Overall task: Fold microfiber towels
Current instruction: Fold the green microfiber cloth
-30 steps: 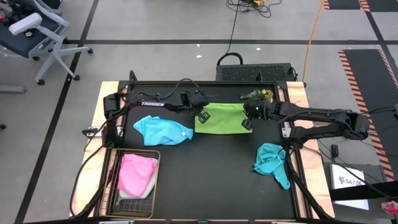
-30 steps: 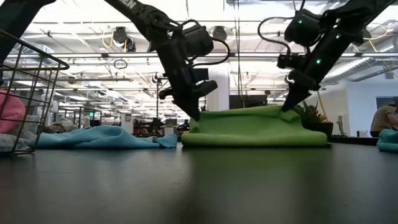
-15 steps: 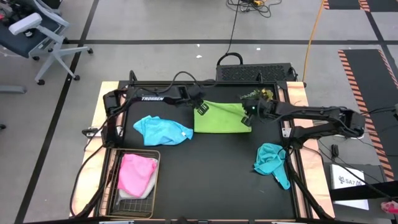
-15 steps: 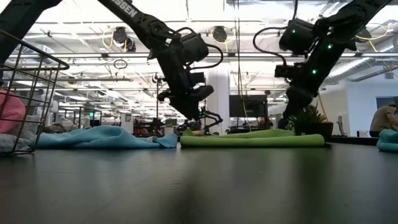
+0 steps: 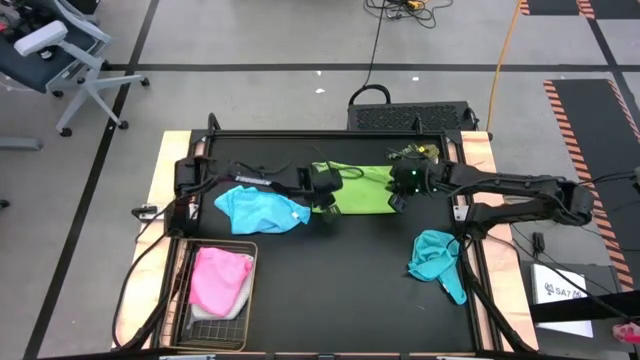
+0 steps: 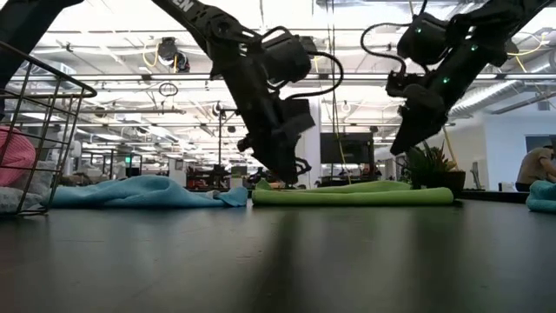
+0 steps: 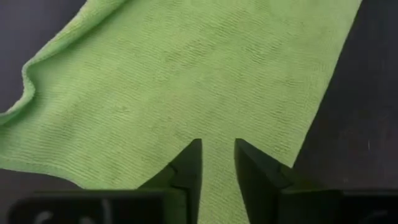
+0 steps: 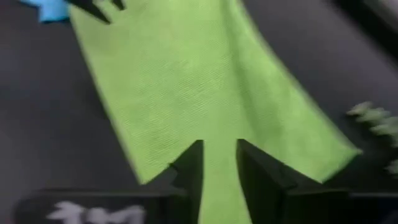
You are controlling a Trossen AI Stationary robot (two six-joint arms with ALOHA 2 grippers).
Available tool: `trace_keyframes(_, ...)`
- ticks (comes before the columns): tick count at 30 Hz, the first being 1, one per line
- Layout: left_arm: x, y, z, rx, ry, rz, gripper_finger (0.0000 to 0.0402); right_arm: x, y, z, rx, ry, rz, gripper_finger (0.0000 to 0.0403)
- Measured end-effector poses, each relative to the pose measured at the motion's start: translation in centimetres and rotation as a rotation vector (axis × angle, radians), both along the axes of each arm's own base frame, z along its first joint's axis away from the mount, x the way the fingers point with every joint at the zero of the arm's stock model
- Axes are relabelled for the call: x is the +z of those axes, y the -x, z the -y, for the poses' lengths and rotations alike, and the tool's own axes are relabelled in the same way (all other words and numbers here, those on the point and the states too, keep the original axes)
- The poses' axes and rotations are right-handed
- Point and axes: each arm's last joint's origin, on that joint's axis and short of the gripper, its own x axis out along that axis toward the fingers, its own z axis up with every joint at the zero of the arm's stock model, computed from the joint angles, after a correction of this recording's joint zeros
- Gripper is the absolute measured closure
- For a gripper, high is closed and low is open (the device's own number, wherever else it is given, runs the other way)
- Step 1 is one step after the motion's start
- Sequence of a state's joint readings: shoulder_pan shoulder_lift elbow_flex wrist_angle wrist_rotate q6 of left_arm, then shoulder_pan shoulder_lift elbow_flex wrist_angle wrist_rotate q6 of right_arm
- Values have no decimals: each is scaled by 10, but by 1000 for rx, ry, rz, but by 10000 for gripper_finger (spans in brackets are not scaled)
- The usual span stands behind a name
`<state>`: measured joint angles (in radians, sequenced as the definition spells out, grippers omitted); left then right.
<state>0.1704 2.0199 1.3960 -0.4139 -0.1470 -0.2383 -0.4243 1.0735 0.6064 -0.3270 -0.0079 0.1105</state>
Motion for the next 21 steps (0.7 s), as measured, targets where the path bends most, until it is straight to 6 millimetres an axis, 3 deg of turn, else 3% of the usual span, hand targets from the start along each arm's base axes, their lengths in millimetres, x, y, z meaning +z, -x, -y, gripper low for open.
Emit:
trace_keyframes(3, -6, -3, 6, 7, -28, -16, 349, -7, -5, 1, 34, -46, -16, 388)
trace_keyframes(7, -18, -3, -1, 56, -17, -35, 394, -21, -9, 4, 41, -56, -89, 397)
trace_keyframes(15, -20, -2, -5, 87, 11, -31, 398, -43, -17, 21, 0, -21, -163, 402)
trace_keyframes(21, -20, -3, -1, 90, 16, -31, 398, -49, -14, 37, -71, 40, -189, 403)
